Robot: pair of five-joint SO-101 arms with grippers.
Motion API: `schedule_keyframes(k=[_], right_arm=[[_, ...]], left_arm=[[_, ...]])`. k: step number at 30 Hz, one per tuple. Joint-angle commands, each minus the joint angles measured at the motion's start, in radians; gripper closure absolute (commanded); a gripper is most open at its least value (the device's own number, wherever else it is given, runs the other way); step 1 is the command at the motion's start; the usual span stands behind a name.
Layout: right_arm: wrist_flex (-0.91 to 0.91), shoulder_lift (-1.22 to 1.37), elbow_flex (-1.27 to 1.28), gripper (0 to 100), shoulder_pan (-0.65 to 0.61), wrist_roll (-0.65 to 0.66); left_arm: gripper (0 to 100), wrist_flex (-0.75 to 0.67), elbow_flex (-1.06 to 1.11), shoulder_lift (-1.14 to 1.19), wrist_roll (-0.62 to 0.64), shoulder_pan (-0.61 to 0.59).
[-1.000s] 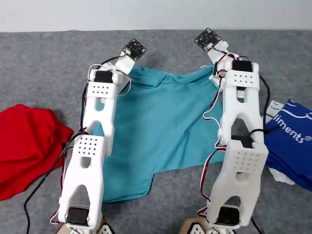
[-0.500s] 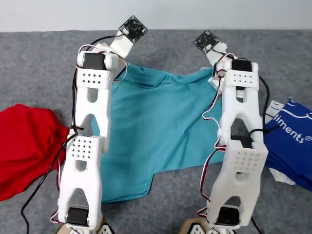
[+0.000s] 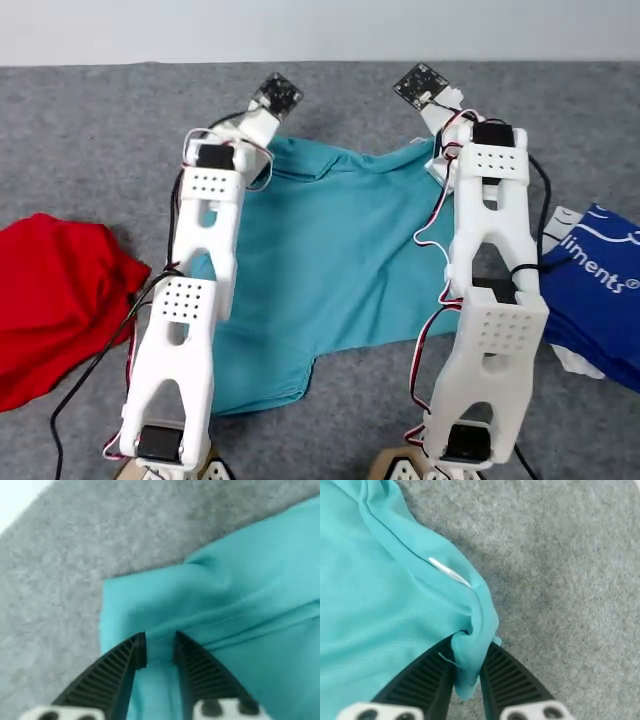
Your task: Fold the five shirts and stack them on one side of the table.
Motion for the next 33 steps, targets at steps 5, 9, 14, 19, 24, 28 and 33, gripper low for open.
schedule_keyframes(k=[5,9,14,19,24,28,33], right_arm=[[0.002,-0.027,-0.061,98.7,-0.012,-0.011],[0.002,-0.031,-0.061,98.7,-0.012,-0.011],[0.012,-0.061,-0.068,98.7,-0.012,-0.012],[0.059,-0.117,-0.069,98.7,-0.013,-0.012],[0.162,-0.17,-0.069,98.7,-0.022,-0.008],[0.245,-0.205,-0.069,98.7,-0.024,-0.005],[0.381,-0.257,-0.069,98.7,-0.024,0.038]], left_arm=[[100,-0.012,-0.038,0.008,-0.161,0.005],[100,0.032,-0.038,-0.095,-0.161,0.006],[100,0.147,-0.038,-0.282,-0.161,0.025],[100,0.278,-0.038,-0.44,-0.161,0.054],[100,0.471,-0.036,-0.519,-0.23,0.066],[100,0.612,-0.027,-0.566,-0.255,0.055],[100,0.609,0.096,-0.704,-0.255,0.015]])
